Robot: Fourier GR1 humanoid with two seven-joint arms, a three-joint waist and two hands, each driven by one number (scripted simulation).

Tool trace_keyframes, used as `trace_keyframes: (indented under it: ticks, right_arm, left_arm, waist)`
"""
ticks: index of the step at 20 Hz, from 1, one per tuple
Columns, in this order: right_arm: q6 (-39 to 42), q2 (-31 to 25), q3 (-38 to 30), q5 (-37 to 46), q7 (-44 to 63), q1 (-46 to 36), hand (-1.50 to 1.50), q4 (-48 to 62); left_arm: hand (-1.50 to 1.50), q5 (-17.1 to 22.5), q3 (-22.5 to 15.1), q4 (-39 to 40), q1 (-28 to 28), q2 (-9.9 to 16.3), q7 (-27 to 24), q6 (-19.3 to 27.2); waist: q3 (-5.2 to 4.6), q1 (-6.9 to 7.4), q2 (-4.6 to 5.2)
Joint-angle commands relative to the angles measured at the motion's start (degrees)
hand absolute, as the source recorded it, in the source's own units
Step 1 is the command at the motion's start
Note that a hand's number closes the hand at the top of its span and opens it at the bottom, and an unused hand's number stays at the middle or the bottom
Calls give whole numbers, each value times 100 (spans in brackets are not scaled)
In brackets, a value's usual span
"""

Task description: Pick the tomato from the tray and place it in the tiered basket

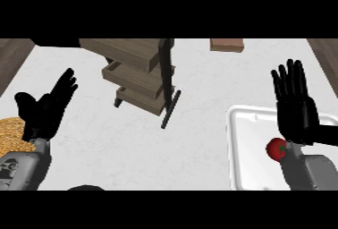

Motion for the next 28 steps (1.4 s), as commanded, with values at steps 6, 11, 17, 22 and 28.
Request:
trace_keyframes:
  ticks: [6, 11, 17, 22, 28]
  right_arm:
    - [552, -875, 373, 747, 345, -1006, 150, -28]
    - [-2296, -451, -552, 1671, 877, -270, -150, 989]
    - [-2261, -949, 555, 2741, 2579, 141, -150, -512]
    - [-1083, -2325, 1081, 3269, 4381, 393, -150, -272]
    - [138, -3316, 1683, 3745, 6763, 25, -150, -1005]
  left_arm:
    - [0, -1290, -620, -875, 74, 358, -1245, 18]
    - [0, -1284, -680, -832, 275, 258, -1211, 34]
    - [0, -1463, -696, -1088, 748, 126, -1468, 1]
    - [0, -1600, -798, -959, 719, 84, -1345, 109]
    - [0, -1516, -798, -1203, 794, 92, -1309, 38]
  waist:
    - [31, -126, -51]
    - [32, -231, -25]
    - [21, -274, -62]
    - [-35, -342, -78]
    - [-35, -252, -117]
